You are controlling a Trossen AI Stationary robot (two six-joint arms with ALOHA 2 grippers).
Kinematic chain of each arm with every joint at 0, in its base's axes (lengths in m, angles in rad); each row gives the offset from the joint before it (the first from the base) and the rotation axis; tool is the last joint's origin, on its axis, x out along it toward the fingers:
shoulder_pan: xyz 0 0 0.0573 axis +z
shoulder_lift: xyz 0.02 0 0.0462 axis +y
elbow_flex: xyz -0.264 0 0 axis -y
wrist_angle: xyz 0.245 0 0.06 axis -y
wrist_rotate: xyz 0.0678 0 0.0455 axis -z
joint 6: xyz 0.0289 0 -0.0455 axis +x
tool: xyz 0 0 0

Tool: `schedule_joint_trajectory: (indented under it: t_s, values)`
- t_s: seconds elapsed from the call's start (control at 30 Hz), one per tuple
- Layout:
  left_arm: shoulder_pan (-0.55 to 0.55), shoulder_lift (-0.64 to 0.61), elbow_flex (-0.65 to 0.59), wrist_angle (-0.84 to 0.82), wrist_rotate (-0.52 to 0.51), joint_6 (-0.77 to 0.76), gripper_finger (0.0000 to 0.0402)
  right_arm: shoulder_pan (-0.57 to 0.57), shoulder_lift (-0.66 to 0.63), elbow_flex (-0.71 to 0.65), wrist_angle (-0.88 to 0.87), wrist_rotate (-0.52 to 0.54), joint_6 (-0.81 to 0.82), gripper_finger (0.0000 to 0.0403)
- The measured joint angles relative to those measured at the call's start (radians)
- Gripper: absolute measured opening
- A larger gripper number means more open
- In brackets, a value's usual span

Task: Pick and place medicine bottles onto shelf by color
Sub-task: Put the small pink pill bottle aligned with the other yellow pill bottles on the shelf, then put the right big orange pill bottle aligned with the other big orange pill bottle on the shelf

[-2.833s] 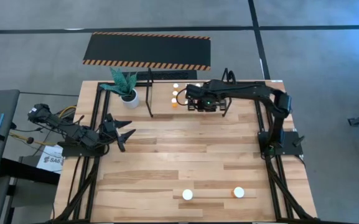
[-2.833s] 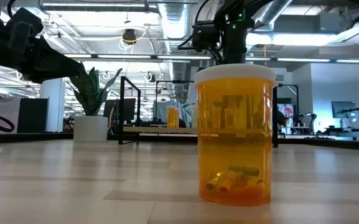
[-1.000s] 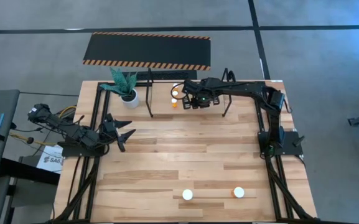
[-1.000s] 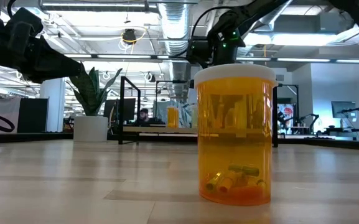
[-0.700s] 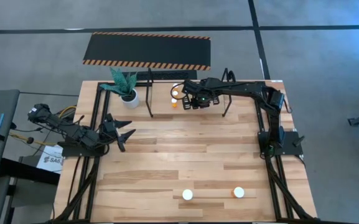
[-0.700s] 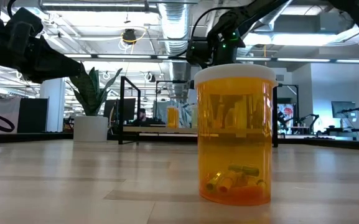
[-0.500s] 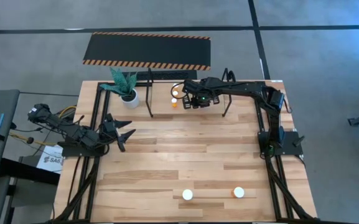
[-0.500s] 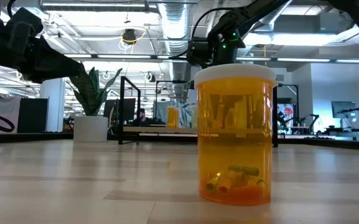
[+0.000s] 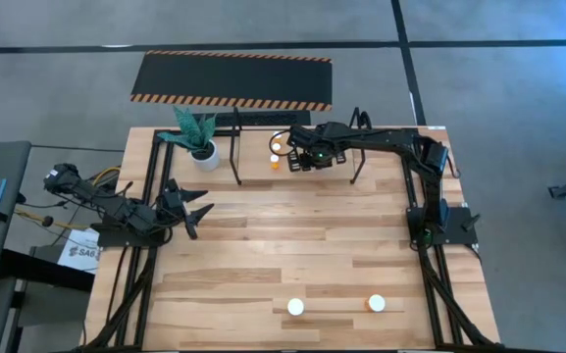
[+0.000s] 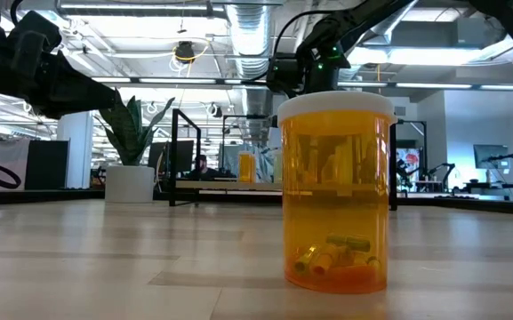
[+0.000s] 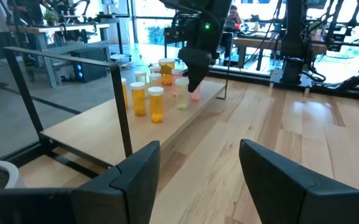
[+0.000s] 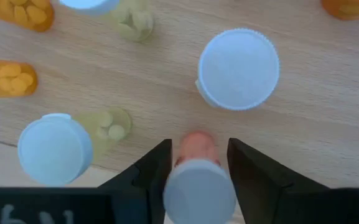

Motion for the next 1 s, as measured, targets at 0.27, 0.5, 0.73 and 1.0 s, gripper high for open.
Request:
schedule_joint_trajectory:
  t_s: [0.27,0.5,0.73,1.0]
  values:
    - [0.000,0.000,0.000,0.000,0.000,0.000,0.0208,0.000,0.000,0.000,0.000,0.002,0.004,0.0208]
    - [0.000,0.000,0.000,0.000,0.000,0.000,0.0208,0.005,-0.001,0.000,-0.010,0.002,0.038,0.0252]
    - [0.000,0.000,0.000,0.000,0.000,0.000,0.0208,0.022,-0.009,0.011,-0.087,-0.024,0.087,0.0280]
    - [0.000,0.000,0.000,0.000,0.000,0.000,0.0208,0.066,-0.033,0.083,-0.212,-0.023,0.114,0.0292]
